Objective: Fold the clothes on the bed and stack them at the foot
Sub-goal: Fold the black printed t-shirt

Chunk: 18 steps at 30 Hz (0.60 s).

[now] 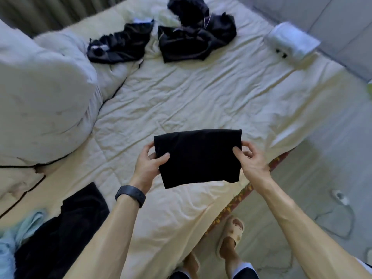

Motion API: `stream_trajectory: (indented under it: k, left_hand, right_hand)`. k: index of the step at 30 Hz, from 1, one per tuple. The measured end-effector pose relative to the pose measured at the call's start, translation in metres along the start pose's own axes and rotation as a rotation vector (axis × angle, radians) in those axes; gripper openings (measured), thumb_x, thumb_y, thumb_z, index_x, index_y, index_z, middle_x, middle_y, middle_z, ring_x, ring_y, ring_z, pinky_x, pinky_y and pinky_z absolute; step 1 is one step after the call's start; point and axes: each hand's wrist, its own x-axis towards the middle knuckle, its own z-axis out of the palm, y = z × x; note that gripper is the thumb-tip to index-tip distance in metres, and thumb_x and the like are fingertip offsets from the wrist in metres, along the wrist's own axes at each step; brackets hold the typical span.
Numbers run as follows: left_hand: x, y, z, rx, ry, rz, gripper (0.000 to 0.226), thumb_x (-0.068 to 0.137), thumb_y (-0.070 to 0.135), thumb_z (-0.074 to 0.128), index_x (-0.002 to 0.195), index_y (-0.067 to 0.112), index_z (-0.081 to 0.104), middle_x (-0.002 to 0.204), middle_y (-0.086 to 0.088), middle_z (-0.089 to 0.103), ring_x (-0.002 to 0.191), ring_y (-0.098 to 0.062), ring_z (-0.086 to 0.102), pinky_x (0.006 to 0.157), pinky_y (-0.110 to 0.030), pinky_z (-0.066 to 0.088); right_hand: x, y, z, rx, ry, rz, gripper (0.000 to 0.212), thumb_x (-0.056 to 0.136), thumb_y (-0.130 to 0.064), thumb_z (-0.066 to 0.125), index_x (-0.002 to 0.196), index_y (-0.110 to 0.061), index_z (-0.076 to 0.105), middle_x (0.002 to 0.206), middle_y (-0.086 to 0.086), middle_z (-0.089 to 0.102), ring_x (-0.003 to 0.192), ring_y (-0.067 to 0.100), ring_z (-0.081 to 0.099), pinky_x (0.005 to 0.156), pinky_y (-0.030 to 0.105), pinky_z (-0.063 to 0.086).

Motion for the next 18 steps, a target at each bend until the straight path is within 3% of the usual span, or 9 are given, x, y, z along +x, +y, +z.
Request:
stream_trajectory:
  k: [2, 5, 9, 12, 18]
  left_hand:
    - [-0.02, 0.053, 0.022, 0.011, -0.093, 0.069, 0.044, 0.089, 0.003, 0.072, 0.128, 0.015, 0.056, 0.107, -0.005, 0.076, 0.097, -0.022, 0.074, 0.07, -0.029, 0.059]
    - [-0.048, 0.13, 0.063, 0.041, -0.222, 0.181, 0.037, 0.089, 0.006, 0.073, 0.123, 0.014, 0.062, 0.11, -0.004, 0.076, 0.1, -0.023, 0.073, 0.072, -0.028, 0.06]
    - [-0.082, 0.214, 0.13, 0.093, -0.336, 0.324, 0.035, 0.089, 0.005, 0.072, 0.121, 0.015, 0.063, 0.112, -0.005, 0.075, 0.099, -0.022, 0.074, 0.072, -0.028, 0.06]
    - [-0.103, 0.255, 0.184, 0.13, -0.39, 0.428, 0.036, 0.09, 0.003, 0.071, 0.123, 0.015, 0.064, 0.114, -0.003, 0.075, 0.103, -0.021, 0.072, 0.077, -0.032, 0.061]
    - [-0.13, 0.289, 0.298, 0.139, -0.479, 0.538, 0.041, 0.089, -0.001, 0.071, 0.124, 0.019, 0.061, 0.106, -0.001, 0.077, 0.096, -0.019, 0.074, 0.07, -0.028, 0.06]
  right_hand:
    - [-0.022, -0.054, -0.028, 0.018, 0.067, -0.102, 0.015, 0.098, -0.038, 0.067, 0.1, -0.053, 0.066, 0.084, -0.009, 0.073, 0.079, 0.01, 0.074, 0.062, 0.016, 0.053]
    - [-0.051, -0.126, -0.074, 0.049, 0.163, -0.217, 0.015, 0.098, -0.036, 0.067, 0.101, -0.05, 0.068, 0.081, -0.007, 0.071, 0.08, 0.014, 0.074, 0.063, 0.018, 0.055]
    - [-0.08, -0.191, -0.138, 0.074, 0.288, -0.355, 0.015, 0.097, -0.032, 0.069, 0.101, -0.047, 0.069, 0.082, -0.004, 0.071, 0.082, 0.023, 0.074, 0.07, 0.037, 0.062]
    - [-0.093, -0.218, -0.187, 0.093, 0.379, -0.436, 0.017, 0.096, -0.028, 0.07, 0.098, -0.045, 0.07, 0.082, -0.004, 0.072, 0.084, 0.024, 0.074, 0.082, 0.05, 0.061]
    - [-0.101, -0.232, -0.292, 0.094, 0.497, -0.529, 0.016, 0.097, -0.03, 0.069, 0.097, -0.046, 0.069, 0.086, -0.005, 0.074, 0.085, 0.018, 0.075, 0.083, 0.05, 0.062]
